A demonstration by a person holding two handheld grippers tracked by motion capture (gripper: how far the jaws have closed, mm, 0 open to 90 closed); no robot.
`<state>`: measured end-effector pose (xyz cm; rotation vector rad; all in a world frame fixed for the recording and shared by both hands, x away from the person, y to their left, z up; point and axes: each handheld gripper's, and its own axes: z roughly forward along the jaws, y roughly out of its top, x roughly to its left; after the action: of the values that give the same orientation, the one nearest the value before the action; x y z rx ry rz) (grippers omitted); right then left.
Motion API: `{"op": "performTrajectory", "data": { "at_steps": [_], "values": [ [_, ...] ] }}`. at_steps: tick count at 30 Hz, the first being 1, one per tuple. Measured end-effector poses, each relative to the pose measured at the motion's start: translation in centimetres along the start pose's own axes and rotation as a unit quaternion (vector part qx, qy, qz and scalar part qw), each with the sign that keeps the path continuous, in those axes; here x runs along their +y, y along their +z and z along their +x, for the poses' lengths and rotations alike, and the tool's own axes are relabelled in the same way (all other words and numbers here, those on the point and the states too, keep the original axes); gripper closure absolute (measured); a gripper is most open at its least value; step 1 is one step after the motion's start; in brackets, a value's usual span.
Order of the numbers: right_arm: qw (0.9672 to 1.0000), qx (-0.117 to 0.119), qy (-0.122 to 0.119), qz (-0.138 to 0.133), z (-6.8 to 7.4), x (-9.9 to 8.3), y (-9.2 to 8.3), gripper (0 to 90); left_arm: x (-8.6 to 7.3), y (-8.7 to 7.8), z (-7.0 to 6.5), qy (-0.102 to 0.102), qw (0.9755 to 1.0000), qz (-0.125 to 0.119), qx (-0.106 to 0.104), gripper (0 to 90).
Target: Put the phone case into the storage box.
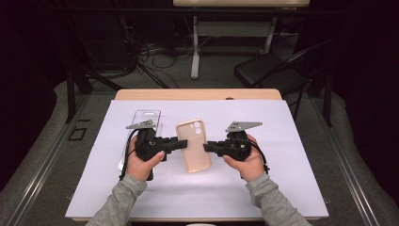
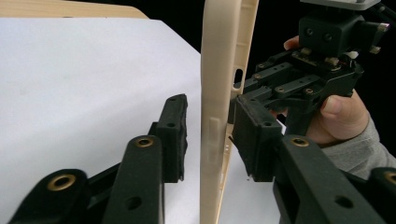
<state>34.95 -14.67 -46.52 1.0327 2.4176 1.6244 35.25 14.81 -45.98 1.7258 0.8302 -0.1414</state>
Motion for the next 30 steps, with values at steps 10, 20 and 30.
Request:
{"op": "performTrajectory", "data": {
  "at_steps": [10,20,30],
  "values": [
    [0.9999,-0.014,0.004,-0.005,-0.6,0.0,-0.4,82.4,-0.2,0.8,0.0,0.030,0.9988,-0.007,0.039,54.8],
    [0.9996,-0.026,0.005,-0.011,-1.0,0.0,-0.7,82.4,-0.2,0.6,0.3,0.038,0.9971,-0.012,0.064,44.4],
    [0.9989,-0.046,0.004,-0.013,-1.4,0.0,-0.9,82.4,0.3,0.4,0.4,0.071,0.9956,-0.008,0.060,43.0]
  ]
}}
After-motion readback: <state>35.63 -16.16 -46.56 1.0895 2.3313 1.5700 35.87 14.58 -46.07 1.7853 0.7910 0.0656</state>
